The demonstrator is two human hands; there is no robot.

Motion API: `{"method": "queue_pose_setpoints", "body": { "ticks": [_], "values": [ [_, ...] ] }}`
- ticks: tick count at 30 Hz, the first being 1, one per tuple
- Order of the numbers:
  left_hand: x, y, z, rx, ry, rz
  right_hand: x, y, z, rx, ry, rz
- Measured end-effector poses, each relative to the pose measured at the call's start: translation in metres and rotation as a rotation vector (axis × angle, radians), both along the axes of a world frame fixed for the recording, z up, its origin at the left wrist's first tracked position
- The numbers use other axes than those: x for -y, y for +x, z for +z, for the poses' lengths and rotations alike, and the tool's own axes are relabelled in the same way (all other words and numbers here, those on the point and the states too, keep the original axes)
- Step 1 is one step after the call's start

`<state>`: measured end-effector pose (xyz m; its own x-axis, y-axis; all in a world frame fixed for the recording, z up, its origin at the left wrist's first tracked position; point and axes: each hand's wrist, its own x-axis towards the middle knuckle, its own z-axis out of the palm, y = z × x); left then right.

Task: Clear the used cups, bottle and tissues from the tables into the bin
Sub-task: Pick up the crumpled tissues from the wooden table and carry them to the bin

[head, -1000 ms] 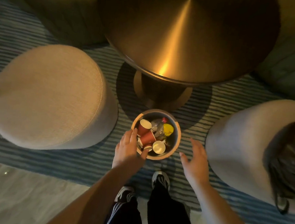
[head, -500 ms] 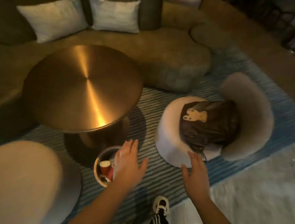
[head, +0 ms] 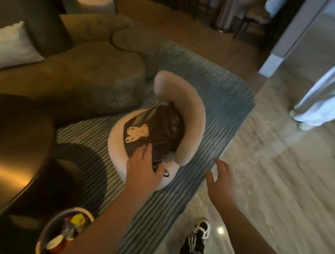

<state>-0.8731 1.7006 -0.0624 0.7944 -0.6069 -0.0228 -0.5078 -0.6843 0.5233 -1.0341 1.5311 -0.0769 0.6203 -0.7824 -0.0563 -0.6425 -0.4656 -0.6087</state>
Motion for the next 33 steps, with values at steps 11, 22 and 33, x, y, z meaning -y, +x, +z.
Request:
{"method": "queue_pose_setpoints", "body": {
  "ticks": [11,22,33],
  "values": [
    [0.295,0.011,0.007,0.014,-0.012,-0.063,0.272,0.017,0.020,0.002,-0.030,-0.004],
    [0.466,0.093,0.003,0.023,-0.046,-0.009,0.452,0.091,0.017,0.016,-0.020,0.018],
    [0.668,0.317,-0.012,-0.033,-0.009,0.108,0.673,0.334,0.022,-0.043,-0.011,0.184]
  ]
}}
